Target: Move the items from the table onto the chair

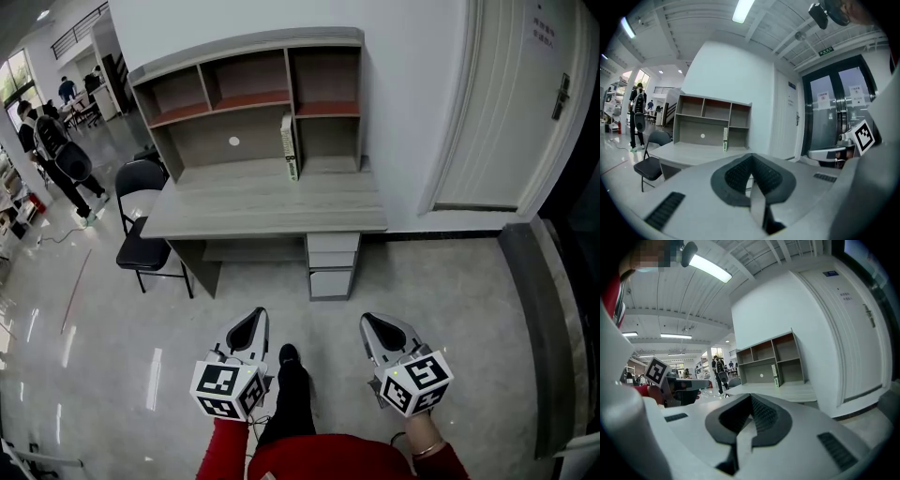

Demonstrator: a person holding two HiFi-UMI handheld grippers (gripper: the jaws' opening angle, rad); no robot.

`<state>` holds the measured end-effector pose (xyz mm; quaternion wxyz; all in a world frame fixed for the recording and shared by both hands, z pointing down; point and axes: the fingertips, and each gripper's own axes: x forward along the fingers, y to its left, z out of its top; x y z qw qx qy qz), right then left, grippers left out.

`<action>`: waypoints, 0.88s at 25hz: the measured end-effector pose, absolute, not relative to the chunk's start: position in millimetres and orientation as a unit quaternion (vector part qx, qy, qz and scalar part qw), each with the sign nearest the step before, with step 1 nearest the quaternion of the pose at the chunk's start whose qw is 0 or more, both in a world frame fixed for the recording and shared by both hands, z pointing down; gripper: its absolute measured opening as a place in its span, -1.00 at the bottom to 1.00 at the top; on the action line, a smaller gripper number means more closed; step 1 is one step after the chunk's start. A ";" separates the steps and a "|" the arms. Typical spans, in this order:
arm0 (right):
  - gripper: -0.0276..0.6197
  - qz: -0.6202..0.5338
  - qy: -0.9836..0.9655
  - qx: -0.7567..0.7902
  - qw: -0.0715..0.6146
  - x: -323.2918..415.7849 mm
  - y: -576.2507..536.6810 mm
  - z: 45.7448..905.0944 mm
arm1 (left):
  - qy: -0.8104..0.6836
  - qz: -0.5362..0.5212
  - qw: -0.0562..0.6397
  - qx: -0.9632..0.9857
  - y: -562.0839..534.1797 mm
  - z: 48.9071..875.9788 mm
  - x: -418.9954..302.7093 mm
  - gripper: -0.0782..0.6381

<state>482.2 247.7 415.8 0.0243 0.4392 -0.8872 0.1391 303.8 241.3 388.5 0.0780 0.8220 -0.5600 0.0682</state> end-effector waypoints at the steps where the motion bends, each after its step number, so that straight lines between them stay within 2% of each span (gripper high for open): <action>1: -0.89 0.137 -0.888 0.439 0.024 475.9 227.5 419.2 | -0.559 0.067 0.074 0.823 220.4 390.9 299.3 -0.76; 13: -0.89 0.126 -0.878 0.461 0.032 384.1 -76.3 396.4 | -0.515 0.094 0.072 0.849 -83.2 378.5 248.8 -0.76; 22: -0.89 0.123 -0.879 0.458 0.053 373.3 -187.2 392.3 | -0.518 0.105 0.095 0.844 -211.2 393.5 260.1 -0.76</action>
